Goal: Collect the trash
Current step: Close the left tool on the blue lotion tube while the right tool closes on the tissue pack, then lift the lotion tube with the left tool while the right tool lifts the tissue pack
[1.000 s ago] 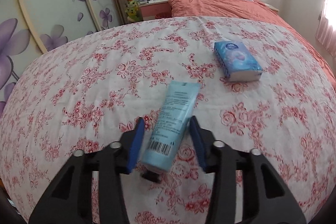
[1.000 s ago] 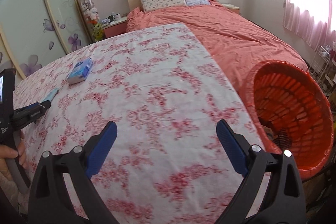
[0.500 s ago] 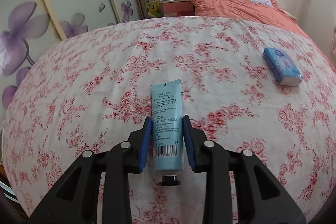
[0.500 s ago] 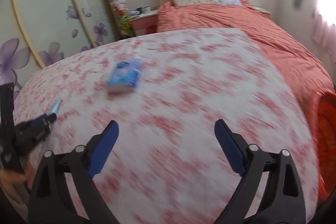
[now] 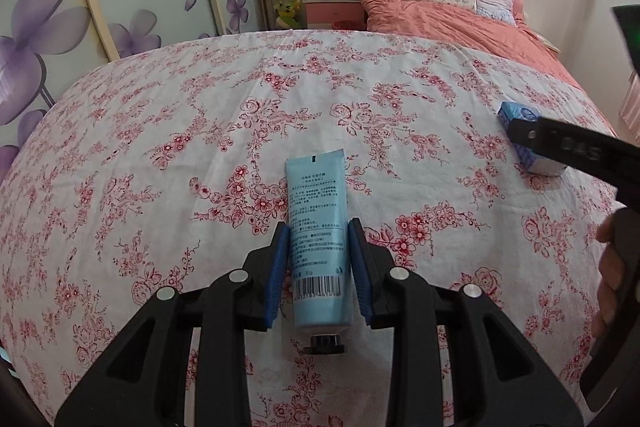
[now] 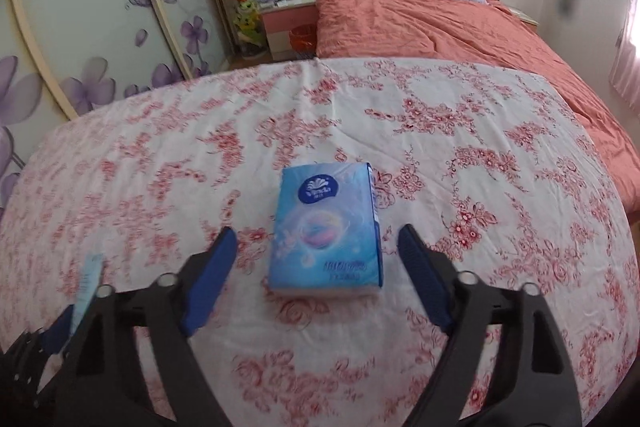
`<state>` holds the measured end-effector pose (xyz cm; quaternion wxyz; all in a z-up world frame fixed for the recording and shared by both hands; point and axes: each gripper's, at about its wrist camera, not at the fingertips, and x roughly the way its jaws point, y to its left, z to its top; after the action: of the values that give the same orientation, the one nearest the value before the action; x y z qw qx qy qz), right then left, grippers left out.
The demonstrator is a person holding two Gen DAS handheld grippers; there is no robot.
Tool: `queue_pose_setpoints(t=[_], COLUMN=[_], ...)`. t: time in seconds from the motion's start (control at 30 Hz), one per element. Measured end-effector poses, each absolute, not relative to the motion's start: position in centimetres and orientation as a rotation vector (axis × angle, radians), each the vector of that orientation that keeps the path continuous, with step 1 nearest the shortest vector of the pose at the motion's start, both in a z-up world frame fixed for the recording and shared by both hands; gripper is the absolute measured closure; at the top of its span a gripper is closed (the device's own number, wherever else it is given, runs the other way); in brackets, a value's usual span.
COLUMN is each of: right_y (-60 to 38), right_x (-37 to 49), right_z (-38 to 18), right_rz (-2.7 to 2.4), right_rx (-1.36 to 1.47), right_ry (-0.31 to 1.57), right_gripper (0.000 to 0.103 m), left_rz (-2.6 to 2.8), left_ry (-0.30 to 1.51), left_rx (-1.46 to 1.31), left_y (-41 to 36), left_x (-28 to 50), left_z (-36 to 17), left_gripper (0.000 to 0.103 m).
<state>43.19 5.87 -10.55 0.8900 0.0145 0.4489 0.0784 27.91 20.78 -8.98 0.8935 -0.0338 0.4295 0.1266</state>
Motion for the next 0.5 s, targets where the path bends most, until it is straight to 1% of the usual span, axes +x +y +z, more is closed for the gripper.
queue_pose_setpoints(t=[0.07,0.13,0.3,0.5], right_y=[5.6,5.3,2.5,-3.9], right_x=[43.4,42.9,40.1,33.9], right_z=[-10.9,-11.0,-10.8,-10.7], right_rz=[0.144,0.134,0.127,0.045], right_rx=[0.016,-0.009,-0.016,-0.062], right_ry=[0.935,0.933,0.948,0.933], right_gripper=[0.043,0.050,0.051,0.051], left_rz=[0.262,0.262,0.260,0.210], left_ry=[0.891,0.891,0.890,0.887], left_rx=[-0.071,-0.073,-0.076,-0.079], left_y=[20.8,20.8,20.8,20.4], left_x=[27.9,27.9,28.0,27.6], left_z=[-9.0,-9.0,-9.0,-9.0], left_gripper=[0.072,0.072,0.072,0.072])
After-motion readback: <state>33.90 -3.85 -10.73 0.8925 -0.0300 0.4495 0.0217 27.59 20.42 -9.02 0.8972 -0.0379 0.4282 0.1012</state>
